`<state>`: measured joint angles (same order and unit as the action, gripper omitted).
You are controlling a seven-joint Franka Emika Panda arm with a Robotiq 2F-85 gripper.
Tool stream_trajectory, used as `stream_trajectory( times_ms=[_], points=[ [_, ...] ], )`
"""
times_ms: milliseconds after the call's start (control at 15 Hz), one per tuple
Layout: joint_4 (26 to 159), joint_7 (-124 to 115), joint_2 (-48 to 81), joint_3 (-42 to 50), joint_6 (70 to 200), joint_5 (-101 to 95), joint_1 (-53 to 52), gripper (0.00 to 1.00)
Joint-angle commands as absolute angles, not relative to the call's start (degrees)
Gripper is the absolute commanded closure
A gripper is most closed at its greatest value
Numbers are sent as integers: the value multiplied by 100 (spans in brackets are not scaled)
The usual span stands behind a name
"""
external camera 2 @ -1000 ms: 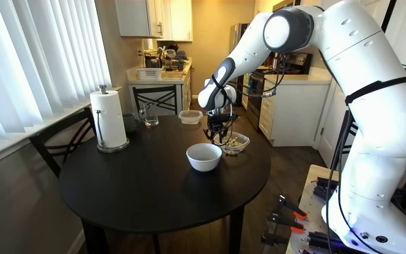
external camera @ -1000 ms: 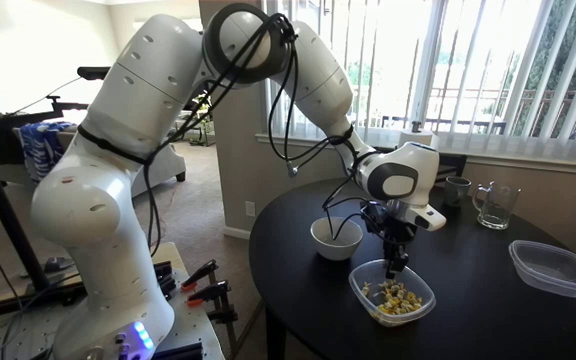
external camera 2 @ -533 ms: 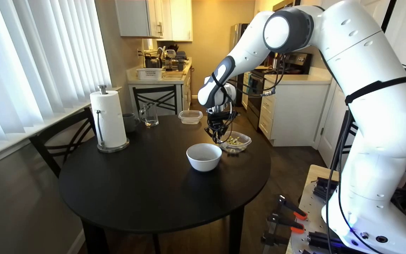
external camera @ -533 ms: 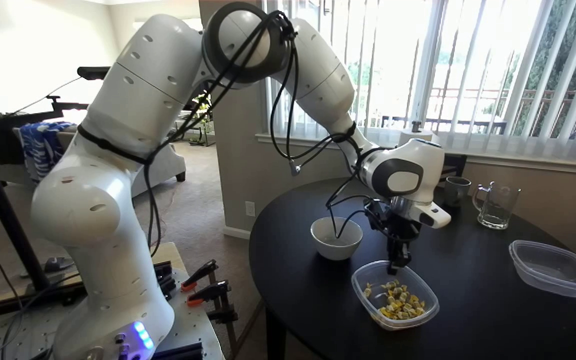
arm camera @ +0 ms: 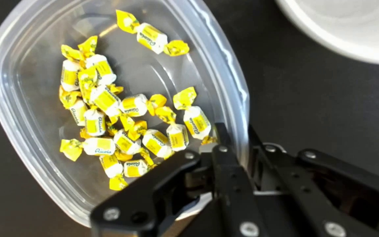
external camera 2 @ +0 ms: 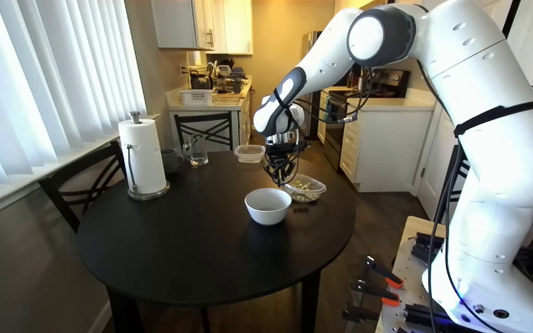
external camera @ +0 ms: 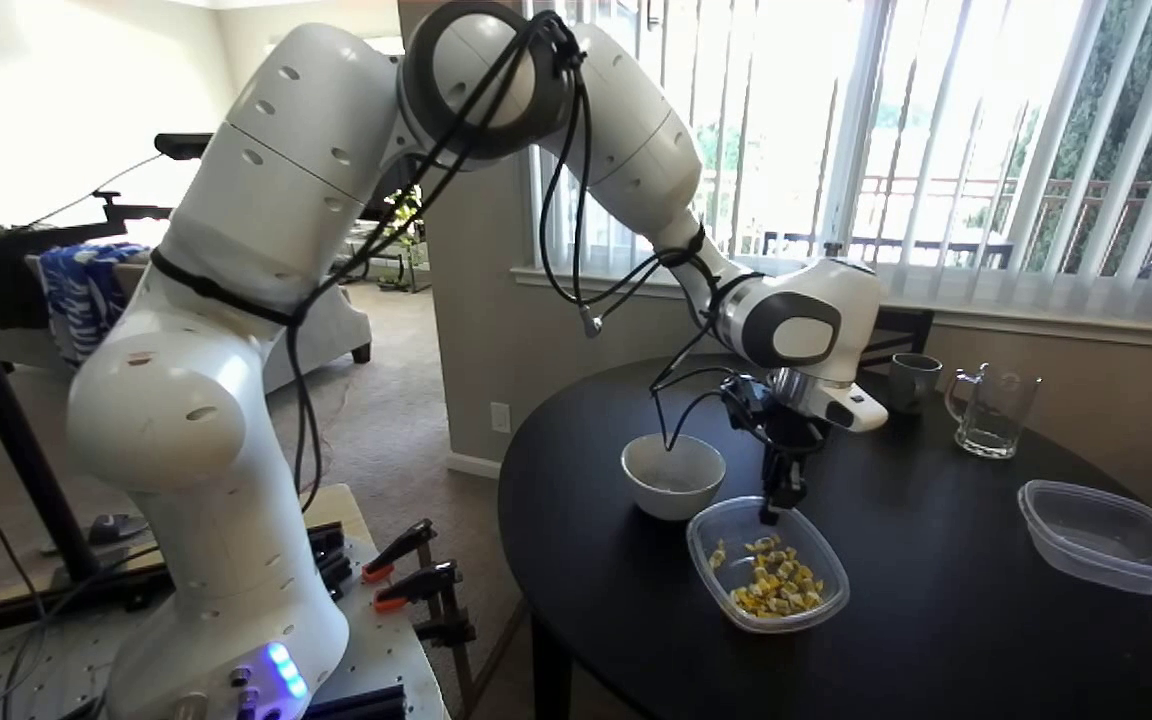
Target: Put the contents of the lunchbox into the bowl
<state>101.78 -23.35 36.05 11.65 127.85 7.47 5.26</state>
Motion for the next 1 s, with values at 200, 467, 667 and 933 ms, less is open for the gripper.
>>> stream_trajectory(
  times_ms=[200, 467, 667, 933],
  points=[
    [11508, -3005, 2084, 1190, 13021, 492, -24, 93],
    [11970, -3420, 1420, 1149, 12984, 137, -186, 93],
    [12219, -3581, 1078, 1035, 12987, -18, -214, 93],
    [12477, -3108, 730, 760, 13090, 261, -95, 93]
  ],
)
